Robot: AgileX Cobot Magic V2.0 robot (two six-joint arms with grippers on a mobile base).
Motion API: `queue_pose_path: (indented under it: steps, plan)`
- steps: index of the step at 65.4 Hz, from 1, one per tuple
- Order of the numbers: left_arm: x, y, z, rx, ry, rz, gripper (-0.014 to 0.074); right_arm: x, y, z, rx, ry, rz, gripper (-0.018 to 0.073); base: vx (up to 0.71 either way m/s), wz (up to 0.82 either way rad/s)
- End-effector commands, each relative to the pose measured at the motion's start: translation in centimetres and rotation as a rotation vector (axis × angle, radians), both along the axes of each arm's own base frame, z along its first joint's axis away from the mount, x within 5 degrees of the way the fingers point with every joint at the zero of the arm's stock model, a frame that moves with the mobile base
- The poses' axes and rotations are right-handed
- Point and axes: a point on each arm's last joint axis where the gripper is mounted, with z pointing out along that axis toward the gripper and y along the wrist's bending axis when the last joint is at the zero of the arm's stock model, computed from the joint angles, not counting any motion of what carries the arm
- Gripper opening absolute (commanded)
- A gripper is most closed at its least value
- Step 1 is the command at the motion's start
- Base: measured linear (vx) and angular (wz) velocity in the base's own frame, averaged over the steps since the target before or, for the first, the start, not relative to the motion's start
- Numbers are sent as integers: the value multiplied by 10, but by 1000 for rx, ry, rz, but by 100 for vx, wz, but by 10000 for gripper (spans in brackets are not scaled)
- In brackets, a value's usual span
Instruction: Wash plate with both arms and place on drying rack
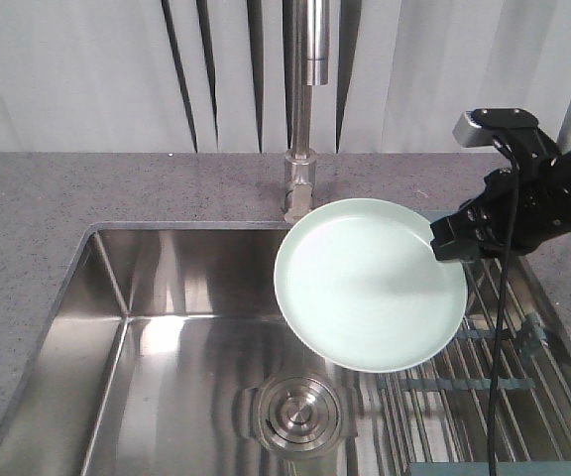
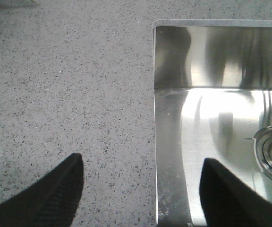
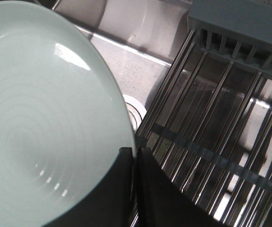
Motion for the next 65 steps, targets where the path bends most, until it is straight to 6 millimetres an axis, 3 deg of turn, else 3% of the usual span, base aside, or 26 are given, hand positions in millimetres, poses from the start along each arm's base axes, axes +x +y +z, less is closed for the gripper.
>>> queue_pose_path:
  steps: [1, 18, 36, 50, 65]
  plan:
    - [2, 0, 13, -14, -84, 2, 482, -16, 2, 20, 40, -88, -18, -1, 0, 0]
    - [2, 0, 13, -14, -84, 2, 482, -44, 25, 13, 60, -66, 24, -1, 0, 0]
    - [2, 0, 13, -14, -84, 2, 482, -52, 68, 13, 104, -98, 77, -1, 0, 0]
    - [2, 0, 13, -14, -84, 2, 482, -43, 97, 17, 127, -86, 126, -1, 0, 0]
    - [2, 0, 13, -14, -84, 2, 482, -15, 115, 15, 122, -86, 148, -1, 0, 0]
